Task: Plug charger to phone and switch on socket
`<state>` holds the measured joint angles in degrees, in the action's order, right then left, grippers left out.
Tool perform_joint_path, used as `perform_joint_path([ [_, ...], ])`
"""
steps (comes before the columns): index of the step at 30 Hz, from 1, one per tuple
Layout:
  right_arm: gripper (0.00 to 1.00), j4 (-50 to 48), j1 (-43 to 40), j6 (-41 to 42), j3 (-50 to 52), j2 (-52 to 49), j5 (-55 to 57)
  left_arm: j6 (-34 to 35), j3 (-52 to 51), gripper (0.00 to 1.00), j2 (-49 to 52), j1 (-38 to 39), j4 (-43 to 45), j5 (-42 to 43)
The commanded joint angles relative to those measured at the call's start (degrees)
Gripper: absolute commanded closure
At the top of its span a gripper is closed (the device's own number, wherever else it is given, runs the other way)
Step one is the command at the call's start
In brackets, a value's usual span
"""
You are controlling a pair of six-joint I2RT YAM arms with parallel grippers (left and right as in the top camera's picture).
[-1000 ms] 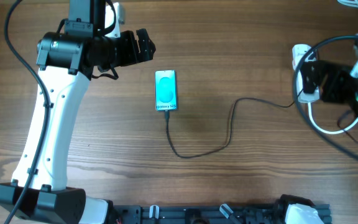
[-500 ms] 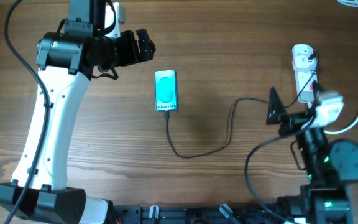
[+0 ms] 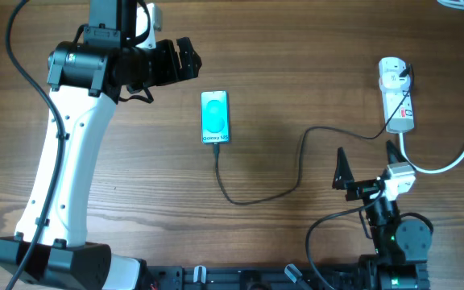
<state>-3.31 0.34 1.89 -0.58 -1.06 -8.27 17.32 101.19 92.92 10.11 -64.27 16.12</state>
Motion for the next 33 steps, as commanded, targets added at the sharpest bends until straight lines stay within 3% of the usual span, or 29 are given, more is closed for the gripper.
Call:
perform_joint_path([
  [1, 0.0, 2.8, 0.2, 5.4, 0.3, 0.9, 0.8, 0.0, -0.3, 0.0, -0.9, -0.3, 0.1, -0.2],
  [3, 0.0, 2.8, 0.2, 10.4, 0.3, 0.8, 0.7, 0.0, -0.3, 0.0, -0.9, -0.3, 0.1, -0.2],
  [17, 0.0, 2.8, 0.2, 10.5, 0.3, 0.8, 0.6, -0.3, -0.3, 0.0, -0.9, -0.3, 0.1, -0.2],
  [25, 0.0, 2.8, 0.2, 10.5, 0.3, 0.8, 0.6, -3.7, -0.3, 0.0, -2.6, -0.1, 0.1, -6.4],
  [28, 0.0, 2.8, 0.2, 10.5, 0.3, 0.8, 0.6, -6.7, -1.3, 0.0, -6.0, -0.1, 2.8, -6.8],
  [33, 0.01, 2.8, 0.2, 10.5, 0.3, 0.8, 0.6, -7.9, -13.3, 0.0, -16.6, -0.1, 14.0, -6.8],
])
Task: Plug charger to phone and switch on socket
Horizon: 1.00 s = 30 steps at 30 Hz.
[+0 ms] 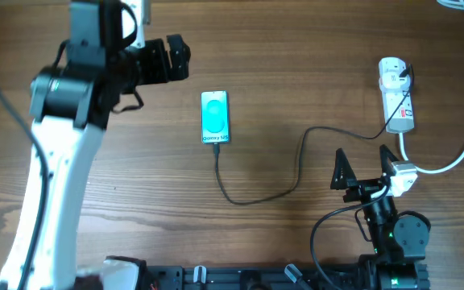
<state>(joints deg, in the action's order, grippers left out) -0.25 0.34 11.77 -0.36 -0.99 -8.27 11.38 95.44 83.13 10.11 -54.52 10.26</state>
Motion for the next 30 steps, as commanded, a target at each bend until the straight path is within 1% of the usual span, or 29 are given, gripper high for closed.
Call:
perform_joint_path([
  [1, 0.0, -0.3, 0.2, 0.7, 0.1, 0.7, 0.6, -2.0, -9.7, 0.0, -8.4, -0.1, 5.7, -0.9],
  [4, 0.0, -0.3, 0.2, 0.6, 0.1, 0.7, 0.6, -2.0, -25.0, 0.0, -18.7, -0.1, 15.5, -0.9],
  [7, 0.0, -0.3, 0.2, 0.6, 0.1, 0.7, 0.6, -1.9, -43.7, 0.0, -32.0, -0.3, 27.6, -0.3],
  [9, 0.01, -0.3, 0.2, 0.6, 0.1, 0.7, 0.6, -1.9, -53.5, 0.0, -39.8, -0.6, 34.5, -0.3],
  [12, 0.0, -0.3, 0.2, 0.7, 0.1, 0.7, 0.6, -1.9, -65.1, 0.0, -50.6, -1.9, 41.9, -0.3],
  [13, 0.0, -0.3, 0.2, 0.6, 0.1, 0.7, 0.6, -1.9, -67.6, 0.0, -53.3, -2.4, 43.2, -0.3],
  [15, 0.0, -0.3, 0.2, 0.7, 0.1, 0.7, 0.6, -1.9, -74.9, 0.0, -62.4, -3.8, 46.9, -0.3],
  [19, 0.0, -0.3, 0.2, 0.6, 0.1, 0.7, 0.6, -2.0, -81.0, 0.0, -71.2, -6.2, 48.4, -1.0],
  [24, 0.0, -0.3, 0.2, 0.6, 0.1, 0.7, 0.6, -2.2, -87.7, 0.0, -78.8, -8.1, 51.6, -2.5],
  [30, 0.0, -0.3, 0.2, 0.6, 0.1, 0.7, 0.6, -2.2, -92.2, 0.0, -82.8, -8.1, 52.3, -2.5],
])
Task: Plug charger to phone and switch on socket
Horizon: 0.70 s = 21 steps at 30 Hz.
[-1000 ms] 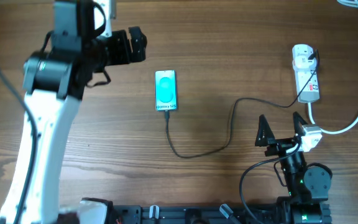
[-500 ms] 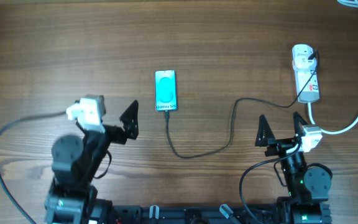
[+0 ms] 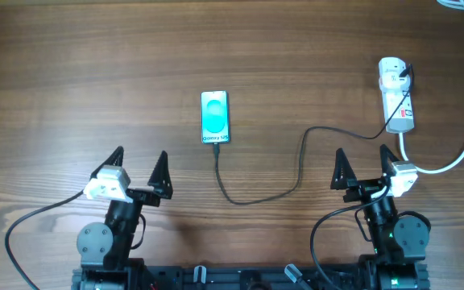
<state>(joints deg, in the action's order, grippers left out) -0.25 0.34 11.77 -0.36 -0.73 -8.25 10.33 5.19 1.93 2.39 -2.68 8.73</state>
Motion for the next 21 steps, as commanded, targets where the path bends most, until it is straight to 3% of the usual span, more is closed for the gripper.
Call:
perform_joint_path([
  [1, 0.0, -0.3, 0.2, 0.6, 0.1, 0.5, 0.6, -1.1, -2.4, 0.0, -1.7, -0.4, 0.4, -0.9],
  [21, 0.0, -0.3, 0.2, 0.6, 0.1, 0.5, 0.6, -0.9, -4.8, 0.0, -1.8, -0.4, -1.0, -0.9],
])
